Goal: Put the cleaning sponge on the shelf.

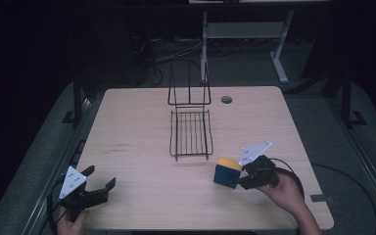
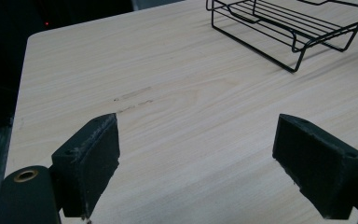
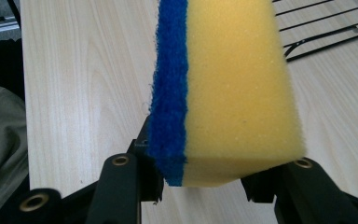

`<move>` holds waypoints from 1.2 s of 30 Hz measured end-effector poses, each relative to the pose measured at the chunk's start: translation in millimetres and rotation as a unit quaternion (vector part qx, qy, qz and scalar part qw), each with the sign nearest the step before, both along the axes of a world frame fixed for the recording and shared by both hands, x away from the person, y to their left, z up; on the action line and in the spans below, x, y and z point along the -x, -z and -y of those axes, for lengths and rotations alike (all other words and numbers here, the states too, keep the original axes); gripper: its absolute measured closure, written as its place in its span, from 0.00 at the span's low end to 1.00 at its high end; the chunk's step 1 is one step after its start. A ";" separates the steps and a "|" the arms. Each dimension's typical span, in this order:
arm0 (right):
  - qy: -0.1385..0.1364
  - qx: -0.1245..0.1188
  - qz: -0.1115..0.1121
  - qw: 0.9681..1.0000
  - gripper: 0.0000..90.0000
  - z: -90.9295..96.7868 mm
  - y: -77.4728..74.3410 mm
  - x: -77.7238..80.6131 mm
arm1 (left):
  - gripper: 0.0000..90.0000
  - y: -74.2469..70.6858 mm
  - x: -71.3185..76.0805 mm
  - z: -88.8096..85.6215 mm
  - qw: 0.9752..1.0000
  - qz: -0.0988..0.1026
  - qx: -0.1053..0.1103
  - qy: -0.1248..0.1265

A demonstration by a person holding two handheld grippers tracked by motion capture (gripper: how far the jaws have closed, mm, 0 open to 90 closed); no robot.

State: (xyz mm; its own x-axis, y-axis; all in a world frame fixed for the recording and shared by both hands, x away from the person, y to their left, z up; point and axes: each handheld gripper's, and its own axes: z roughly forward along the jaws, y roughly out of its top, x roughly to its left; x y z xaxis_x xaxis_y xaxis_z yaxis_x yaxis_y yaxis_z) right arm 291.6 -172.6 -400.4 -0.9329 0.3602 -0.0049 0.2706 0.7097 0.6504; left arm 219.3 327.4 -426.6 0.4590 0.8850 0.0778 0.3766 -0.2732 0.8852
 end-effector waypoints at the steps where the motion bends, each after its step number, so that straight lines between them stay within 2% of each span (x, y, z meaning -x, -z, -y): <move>1: 0.000 0.000 0.000 1.000 0.62 0.0 0.0 0.0 | 0.16 0.0 0.0 0.0 1.000 0.000 0.000 0.000; 12: -0.015 0.001 0.001 1.000 0.62 -8.3 -6.6 -7.6 | 0.16 -0.1 0.0 -0.2 1.000 0.000 0.001 -0.001; 36: -0.030 0.003 0.003 1.000 0.62 -18.1 -16.5 -18.8 | 0.16 -0.1 0.0 0.6 1.000 0.002 0.005 -0.001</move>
State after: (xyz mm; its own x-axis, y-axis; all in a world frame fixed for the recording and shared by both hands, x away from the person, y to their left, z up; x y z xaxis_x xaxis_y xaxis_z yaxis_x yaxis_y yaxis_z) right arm 310.4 -154.6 -383.9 -0.9528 0.3034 -0.0118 0.2238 0.7280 0.6480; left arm 219.3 326.8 -426.5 0.4564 0.8869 0.0710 0.3742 -0.2637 0.8890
